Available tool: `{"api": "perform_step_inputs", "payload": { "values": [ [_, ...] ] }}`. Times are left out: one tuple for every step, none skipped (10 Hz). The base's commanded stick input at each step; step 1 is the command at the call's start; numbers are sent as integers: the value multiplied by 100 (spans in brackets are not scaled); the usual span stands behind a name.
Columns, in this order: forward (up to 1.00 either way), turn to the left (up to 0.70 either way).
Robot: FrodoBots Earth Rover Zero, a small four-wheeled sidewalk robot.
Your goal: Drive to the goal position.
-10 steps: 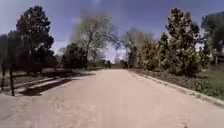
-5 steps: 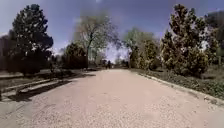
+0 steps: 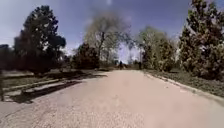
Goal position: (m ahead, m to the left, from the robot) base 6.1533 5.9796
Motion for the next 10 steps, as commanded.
{"api": "perform_step_inputs", "payload": {
  "values": [
    [70, 0],
    [70, 0],
    [70, 0],
    [70, 0],
    [70, 0],
    [70, 0],
    [70, 0],
    [70, 0],
    [70, 0],
    [70, 0]
  ]
}}
